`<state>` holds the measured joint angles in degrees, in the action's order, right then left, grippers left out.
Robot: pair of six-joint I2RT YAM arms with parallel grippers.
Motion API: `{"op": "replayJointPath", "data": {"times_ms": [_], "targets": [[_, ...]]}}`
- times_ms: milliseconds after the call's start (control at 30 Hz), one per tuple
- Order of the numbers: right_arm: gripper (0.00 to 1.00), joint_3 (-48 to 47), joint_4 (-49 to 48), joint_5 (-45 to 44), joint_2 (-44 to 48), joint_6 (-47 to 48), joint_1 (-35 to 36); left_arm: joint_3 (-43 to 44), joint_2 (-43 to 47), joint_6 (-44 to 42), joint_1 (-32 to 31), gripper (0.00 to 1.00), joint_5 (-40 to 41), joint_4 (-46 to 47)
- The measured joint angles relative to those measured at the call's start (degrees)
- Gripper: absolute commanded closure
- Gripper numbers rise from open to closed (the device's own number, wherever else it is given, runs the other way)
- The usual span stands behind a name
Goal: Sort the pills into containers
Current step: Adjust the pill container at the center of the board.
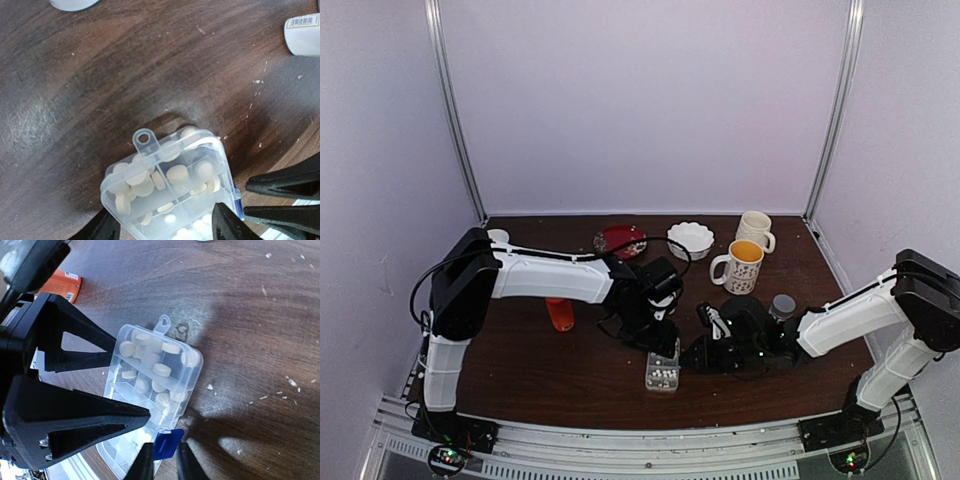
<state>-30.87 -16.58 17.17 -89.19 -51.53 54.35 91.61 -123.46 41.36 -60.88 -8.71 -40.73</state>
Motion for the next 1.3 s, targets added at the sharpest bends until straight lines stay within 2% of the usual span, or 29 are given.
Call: {"op": "replayJointPath", "data": {"times_ms": [167, 267, 400, 833, 1000, 1300], "targets": [[0.59, 0.5, -0.1, 0.0, 0.0, -0.2, 0.0, 0.6, -0.2, -0.4, -0.1, 0.35, 0.4, -0.8], [0.46, 1.6, -1.2, 0.1, 0.5, -0.6, 0.0, -2.1, 1.4, -0.4, -0.2, 0.33, 0.7, 1.7], [0.38, 4.2, -4.9, 1.7, 2.1, -2.4, -0.3, -6.9, 4.3, 0.0, -0.2, 0.31, 0.5, 5.4], [0.35, 6.2, -20.4, 9.6, -4.6, -9.7, -1.8, -16.4, 9.1, 2.5, 1.1, 0.31, -3.7, 16.3], [0.33, 6.2, -21.6, 10.3, -5.3, -10.3, -2.1, -16.7, 9.0, 2.7, 1.3, 0.32, -4.9, 17.6], [0.32, 6.1, -23.9, 12.0, -6.6, -11.8, -2.8, -14.3, 7.0, 2.6, 1.3, 0.41, -5.7, 17.1]]}}
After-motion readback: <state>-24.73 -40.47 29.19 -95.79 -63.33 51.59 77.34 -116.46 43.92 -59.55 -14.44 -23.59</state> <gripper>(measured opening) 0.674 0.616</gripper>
